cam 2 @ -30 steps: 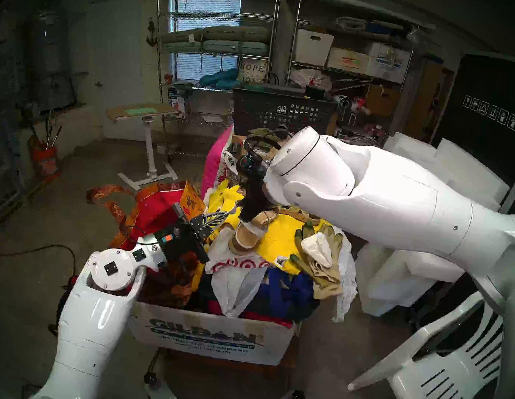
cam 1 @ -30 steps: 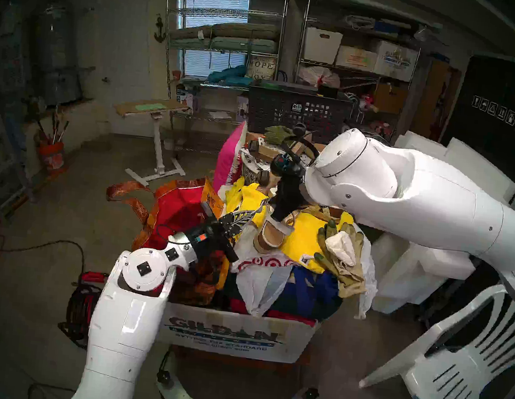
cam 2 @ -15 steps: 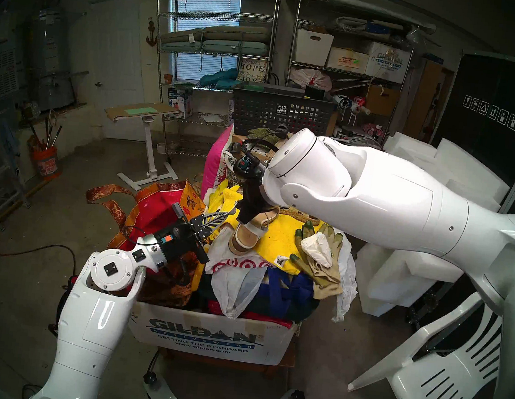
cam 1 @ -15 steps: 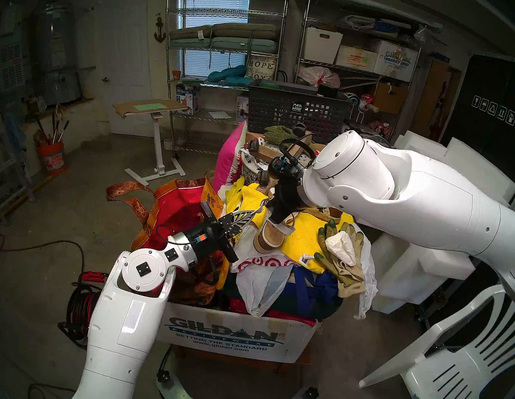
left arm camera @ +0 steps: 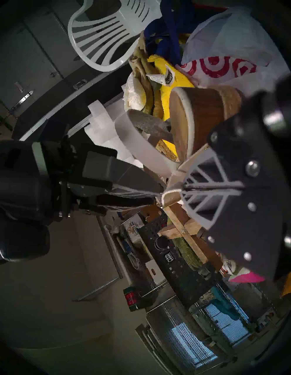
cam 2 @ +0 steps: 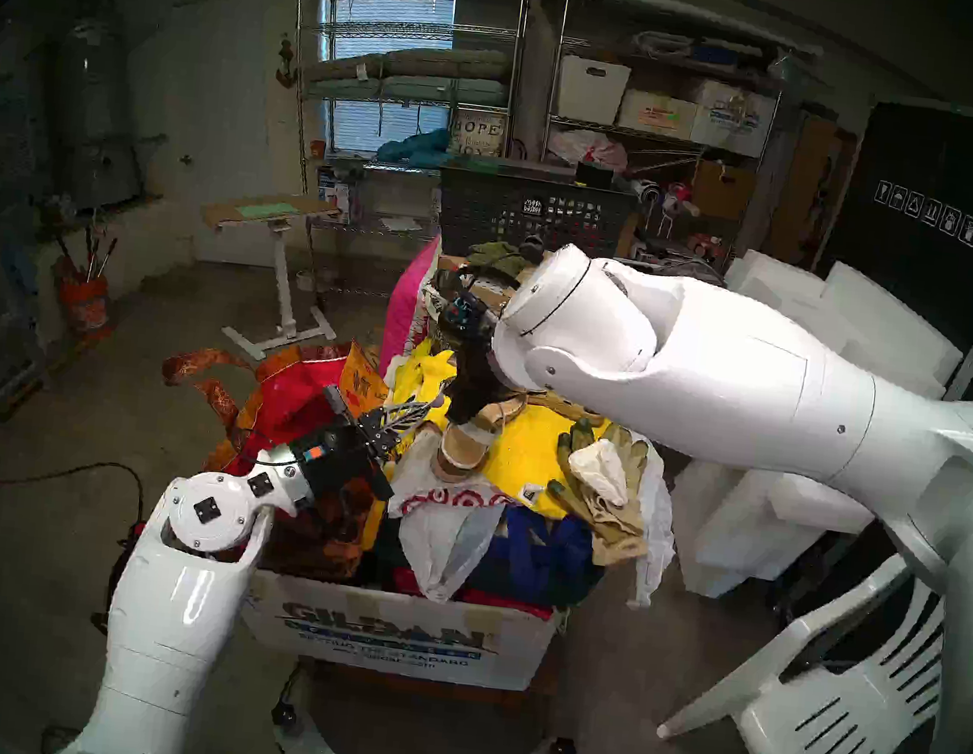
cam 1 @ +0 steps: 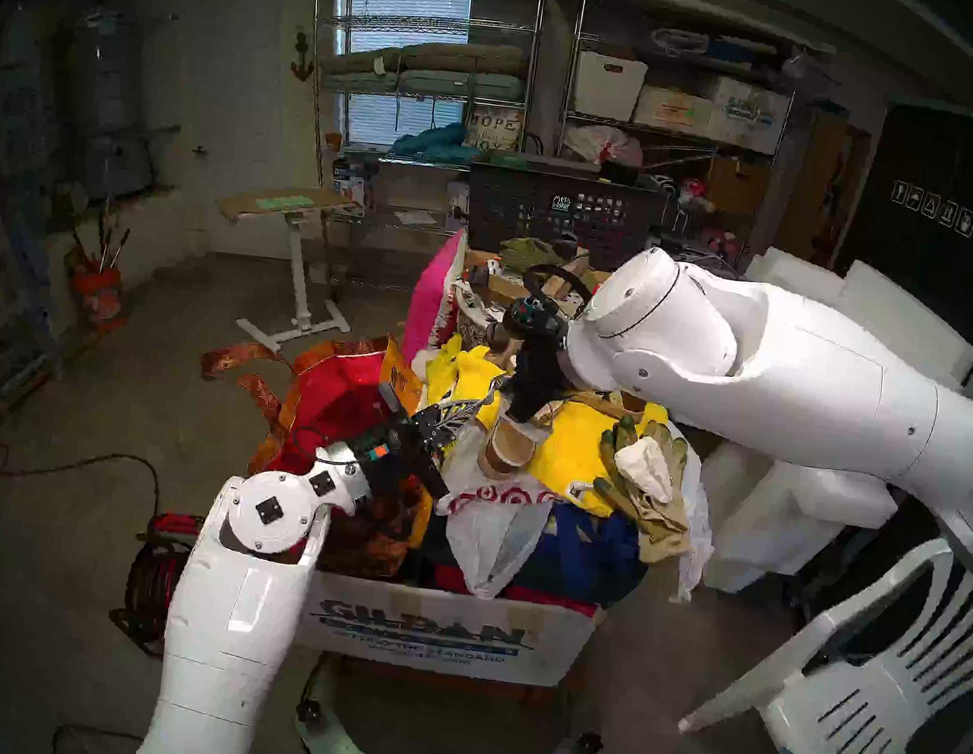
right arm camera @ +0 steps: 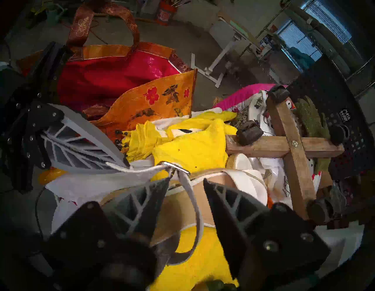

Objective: Unbuckle a shoe

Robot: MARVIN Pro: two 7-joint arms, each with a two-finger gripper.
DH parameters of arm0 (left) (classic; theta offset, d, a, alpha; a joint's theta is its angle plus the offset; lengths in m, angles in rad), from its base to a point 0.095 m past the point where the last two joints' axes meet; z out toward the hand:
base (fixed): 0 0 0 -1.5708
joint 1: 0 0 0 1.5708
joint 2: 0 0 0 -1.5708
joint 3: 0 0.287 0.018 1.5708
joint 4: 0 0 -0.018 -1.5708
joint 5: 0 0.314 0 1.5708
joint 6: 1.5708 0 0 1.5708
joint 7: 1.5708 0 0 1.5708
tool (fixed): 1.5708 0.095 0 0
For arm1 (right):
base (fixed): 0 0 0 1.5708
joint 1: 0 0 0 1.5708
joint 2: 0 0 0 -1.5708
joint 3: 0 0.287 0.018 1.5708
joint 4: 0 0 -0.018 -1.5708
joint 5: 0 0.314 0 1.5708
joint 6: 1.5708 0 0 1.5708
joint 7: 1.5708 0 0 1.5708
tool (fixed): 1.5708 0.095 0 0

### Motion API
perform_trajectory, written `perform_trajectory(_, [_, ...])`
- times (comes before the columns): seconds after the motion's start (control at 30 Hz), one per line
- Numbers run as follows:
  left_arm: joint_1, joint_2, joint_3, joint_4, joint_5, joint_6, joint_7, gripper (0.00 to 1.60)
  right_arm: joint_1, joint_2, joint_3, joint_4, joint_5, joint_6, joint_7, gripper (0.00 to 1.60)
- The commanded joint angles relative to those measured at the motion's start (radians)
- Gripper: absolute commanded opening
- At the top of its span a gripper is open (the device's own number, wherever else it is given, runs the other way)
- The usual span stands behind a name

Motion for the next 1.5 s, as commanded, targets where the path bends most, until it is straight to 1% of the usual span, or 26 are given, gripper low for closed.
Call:
perform_trajectory(0.0, [0.002, 0.001, -0.001, -0.020, -0.010, -0.009, -0.004, 0.00, 0.049, -0.003, 0.009, -0.013, -0.006, 0.007, 0.020, 0.93])
perform_trajectory(0.07, [0.004, 0.001, -0.002, -0.022, -0.009, -0.009, -0.006, 0.00, 0.062, -0.002, 0.009, -0.015, -0.008, 0.007, 0.037, 1.01])
perform_trajectory(0.17, [0.004, 0.000, -0.002, -0.021, -0.008, -0.010, -0.007, 0.00, 0.070, -0.002, 0.006, -0.015, -0.003, 0.007, 0.053, 1.03])
perform_trajectory(0.2, [0.004, 0.000, -0.002, -0.021, -0.008, -0.010, -0.008, 0.00, 0.072, -0.001, 0.007, -0.018, -0.002, 0.007, 0.052, 1.01])
perform_trajectory(0.4, [0.005, -0.002, -0.002, -0.022, -0.008, -0.013, -0.011, 0.00, 0.109, 0.020, -0.020, -0.033, 0.016, 0.007, 0.071, 1.02])
perform_trajectory(0.47, [0.006, -0.003, -0.002, -0.022, -0.006, -0.013, -0.012, 0.00, 0.118, 0.023, -0.033, -0.032, 0.027, 0.007, 0.070, 1.05])
perform_trajectory(0.57, [0.006, -0.003, -0.002, -0.022, -0.006, -0.013, -0.013, 0.00, 0.126, 0.029, -0.043, -0.035, 0.033, 0.007, 0.065, 1.05])
perform_trajectory(0.7, [0.007, -0.005, -0.003, -0.023, -0.006, -0.013, -0.012, 0.00, 0.129, 0.039, -0.041, -0.042, 0.030, 0.007, 0.050, 1.06])
perform_trajectory(0.87, [0.007, -0.008, -0.002, -0.022, -0.003, -0.014, -0.011, 0.00, 0.129, 0.032, -0.043, -0.027, 0.019, 0.007, 0.027, 1.06])
perform_trajectory(1.17, [0.009, -0.008, -0.007, -0.028, -0.006, -0.011, -0.012, 0.00, 0.140, 0.010, -0.071, 0.005, 0.007, 0.007, 0.058, 1.00])
perform_trajectory(1.23, [0.010, -0.007, -0.009, -0.032, -0.008, -0.009, -0.014, 0.00, 0.135, 0.009, -0.068, 0.009, 0.016, 0.007, 0.074, 1.00])
perform_trajectory(1.33, [0.010, -0.006, -0.011, -0.033, -0.008, -0.009, -0.014, 0.00, 0.134, 0.005, -0.069, 0.007, 0.016, 0.007, 0.072, 1.02])
perform_trajectory(1.4, [0.009, -0.006, -0.012, -0.030, -0.008, -0.010, -0.014, 0.00, 0.133, 0.004, -0.068, 0.003, 0.016, 0.007, 0.066, 0.97])
perform_trajectory(1.47, [0.009, -0.006, -0.013, -0.025, -0.008, -0.013, -0.013, 0.00, 0.135, 0.004, -0.066, -0.001, 0.015, 0.007, 0.063, 0.99])
